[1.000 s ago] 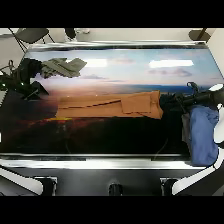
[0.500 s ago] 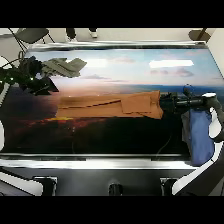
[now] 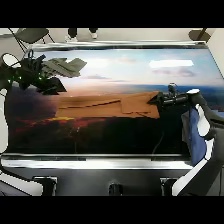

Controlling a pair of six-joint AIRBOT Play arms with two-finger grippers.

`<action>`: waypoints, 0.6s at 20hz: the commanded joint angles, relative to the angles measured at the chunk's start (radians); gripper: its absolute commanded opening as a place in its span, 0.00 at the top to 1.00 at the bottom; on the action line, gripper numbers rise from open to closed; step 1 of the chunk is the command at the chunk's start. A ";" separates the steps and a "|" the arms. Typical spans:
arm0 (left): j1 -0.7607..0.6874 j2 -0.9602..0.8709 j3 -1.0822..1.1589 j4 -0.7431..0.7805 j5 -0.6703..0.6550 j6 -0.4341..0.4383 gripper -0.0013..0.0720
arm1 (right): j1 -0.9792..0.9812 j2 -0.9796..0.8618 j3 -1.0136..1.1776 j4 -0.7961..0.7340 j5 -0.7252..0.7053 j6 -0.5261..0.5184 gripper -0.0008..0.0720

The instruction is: Fold the shirts.

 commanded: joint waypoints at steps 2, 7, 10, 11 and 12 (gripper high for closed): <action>-0.048 -0.003 0.000 -0.017 0.001 0.012 0.19 | 0.064 0.053 0.001 -0.066 -0.004 0.003 0.90; -0.220 -0.060 0.000 -0.076 0.047 0.079 0.92 | 0.100 0.257 0.001 -0.271 -0.002 0.135 0.92; -0.385 -0.140 0.000 -0.145 0.207 0.075 0.94 | 0.158 0.383 0.001 -0.381 0.051 0.223 0.92; -0.431 -0.168 0.000 -0.159 0.240 0.060 0.94 | 0.177 0.418 0.001 -0.404 0.064 0.249 0.92; -0.472 -0.197 0.000 -0.186 0.264 0.040 0.94 | 0.200 0.457 0.001 -0.432 0.089 0.270 0.92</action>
